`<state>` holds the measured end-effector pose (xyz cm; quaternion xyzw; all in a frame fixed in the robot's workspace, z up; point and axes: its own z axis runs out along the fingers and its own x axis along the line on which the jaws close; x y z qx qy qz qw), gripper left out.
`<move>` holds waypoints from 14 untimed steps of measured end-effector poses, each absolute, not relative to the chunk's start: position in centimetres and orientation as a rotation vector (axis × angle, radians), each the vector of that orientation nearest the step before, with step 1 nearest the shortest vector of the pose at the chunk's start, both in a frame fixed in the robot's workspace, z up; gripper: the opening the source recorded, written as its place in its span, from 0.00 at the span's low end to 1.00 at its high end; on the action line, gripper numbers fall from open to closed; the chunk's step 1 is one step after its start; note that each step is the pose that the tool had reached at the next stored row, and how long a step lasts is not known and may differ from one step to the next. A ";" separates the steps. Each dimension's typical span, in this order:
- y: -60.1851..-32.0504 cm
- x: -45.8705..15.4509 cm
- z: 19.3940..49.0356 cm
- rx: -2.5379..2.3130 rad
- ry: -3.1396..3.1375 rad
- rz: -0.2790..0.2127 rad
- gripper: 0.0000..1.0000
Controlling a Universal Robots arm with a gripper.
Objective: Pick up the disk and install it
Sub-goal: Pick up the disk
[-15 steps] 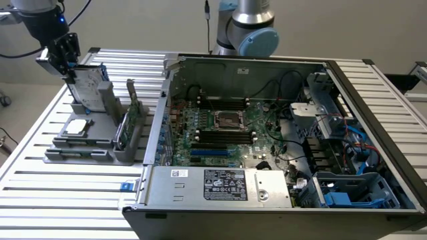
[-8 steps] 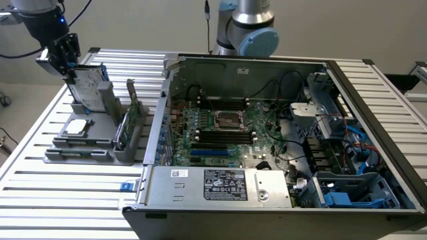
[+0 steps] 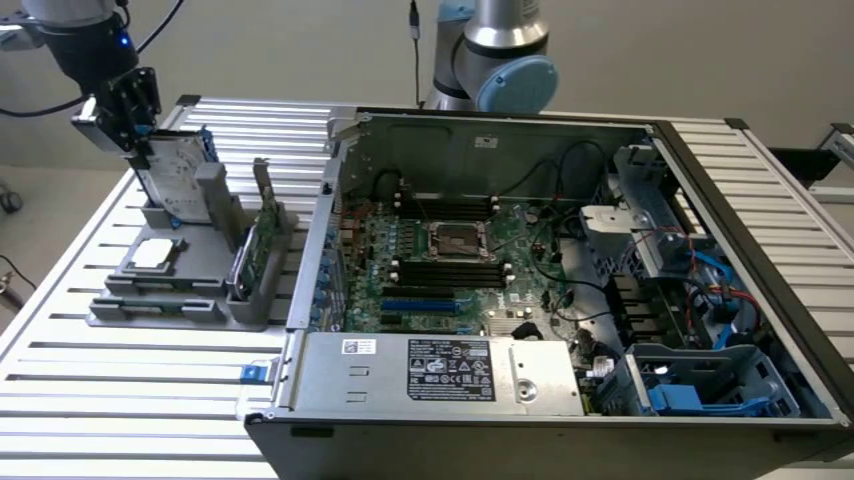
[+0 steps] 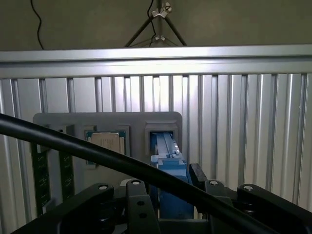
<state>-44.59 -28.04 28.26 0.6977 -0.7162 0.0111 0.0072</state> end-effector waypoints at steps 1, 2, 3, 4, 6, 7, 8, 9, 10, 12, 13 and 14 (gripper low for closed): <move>-28.0 -44.6 28.3 2.182 -2.240 0.035 0.45; -28.0 -44.6 28.3 2.181 -2.239 0.035 0.45; -28.0 -44.6 28.2 2.181 -2.239 0.035 0.45; -28.0 -44.6 28.2 2.181 -2.239 0.036 0.45; -28.0 -44.6 28.2 2.181 -2.239 0.036 0.45; -28.0 -44.6 28.2 2.181 -2.239 0.036 0.45; -28.0 -44.6 28.2 2.181 -2.238 0.037 0.42; -28.0 -44.6 28.2 2.180 -2.238 0.037 0.36; -27.9 -44.6 28.2 2.180 -2.238 0.037 0.36; -27.9 -44.6 28.2 2.179 -2.237 0.038 0.33; -27.9 -44.6 28.2 2.179 -2.237 0.039 0.33; -27.9 -44.6 28.2 2.178 -2.236 0.039 0.33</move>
